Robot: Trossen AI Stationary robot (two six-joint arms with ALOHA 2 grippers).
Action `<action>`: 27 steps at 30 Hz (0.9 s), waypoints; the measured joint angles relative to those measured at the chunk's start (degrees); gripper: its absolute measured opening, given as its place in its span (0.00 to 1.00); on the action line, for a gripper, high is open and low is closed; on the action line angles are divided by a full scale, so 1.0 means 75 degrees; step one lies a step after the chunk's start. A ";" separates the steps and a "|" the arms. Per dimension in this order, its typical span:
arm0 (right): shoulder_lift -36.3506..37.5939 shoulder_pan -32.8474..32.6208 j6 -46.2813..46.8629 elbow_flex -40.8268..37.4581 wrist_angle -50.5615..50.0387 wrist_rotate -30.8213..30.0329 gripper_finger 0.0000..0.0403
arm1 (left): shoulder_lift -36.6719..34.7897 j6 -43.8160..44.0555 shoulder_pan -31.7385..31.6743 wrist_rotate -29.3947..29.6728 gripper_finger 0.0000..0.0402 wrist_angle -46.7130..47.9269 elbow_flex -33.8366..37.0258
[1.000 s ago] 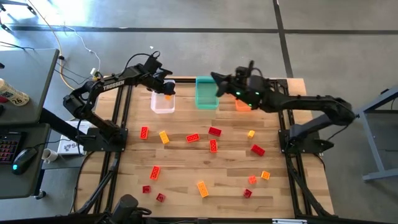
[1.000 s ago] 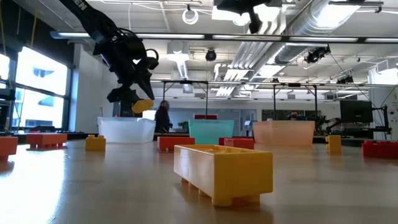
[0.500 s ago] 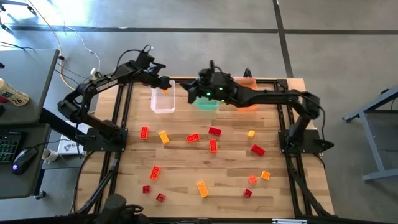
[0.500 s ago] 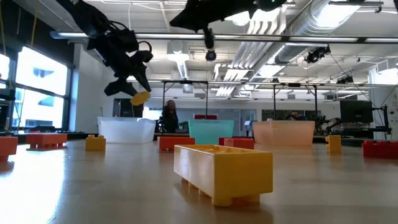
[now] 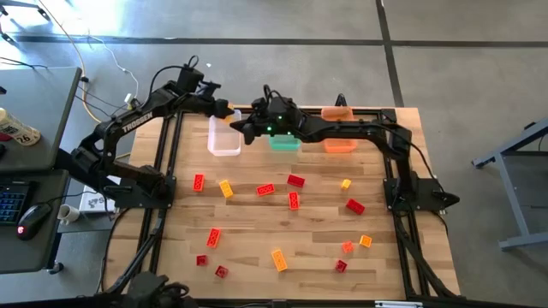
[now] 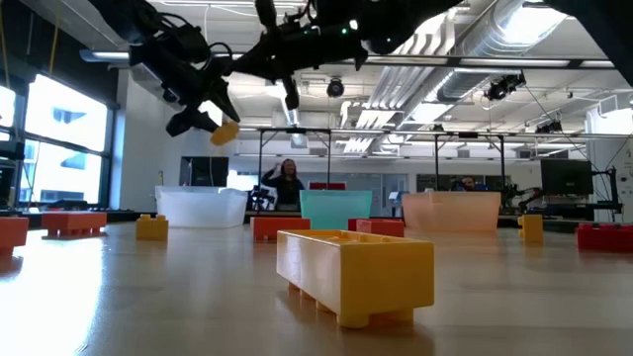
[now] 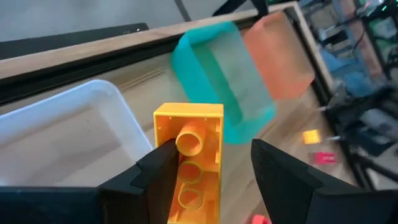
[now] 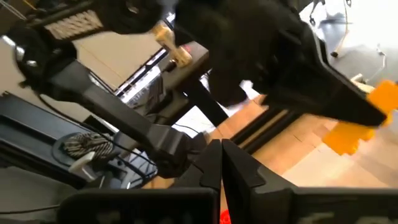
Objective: Sort & place blocks by color
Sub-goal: Put the yellow game piece into the transparent bin
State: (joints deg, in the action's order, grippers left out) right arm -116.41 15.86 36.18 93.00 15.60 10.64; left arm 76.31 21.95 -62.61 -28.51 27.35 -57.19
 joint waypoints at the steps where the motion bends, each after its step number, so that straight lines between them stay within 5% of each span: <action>1: -0.0059 0.0000 0.0003 0.0007 0.0013 -0.0040 0.00 | 0.0003 0.0098 0.0000 0.0005 0.47 -0.0073 0.0000; 10: -0.0669 -0.0003 0.0467 0.0010 0.0168 -0.0260 0.00 | 0.0003 0.0859 0.0000 0.0150 0.47 -0.0178 0.0000; 18: -0.1376 0.0060 0.1061 0.0010 0.1490 -0.0613 0.00 | 0.0003 0.0936 0.0306 0.1532 0.47 0.0057 0.0000; 27: -0.1688 0.0126 0.1386 0.0007 0.2082 -0.0594 0.00 | 0.0003 0.1091 0.1125 0.2210 0.47 0.0184 0.0000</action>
State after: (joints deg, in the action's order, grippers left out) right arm -129.07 16.80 46.58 93.06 31.21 6.19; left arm 76.34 30.13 -54.17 -11.94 28.73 -57.19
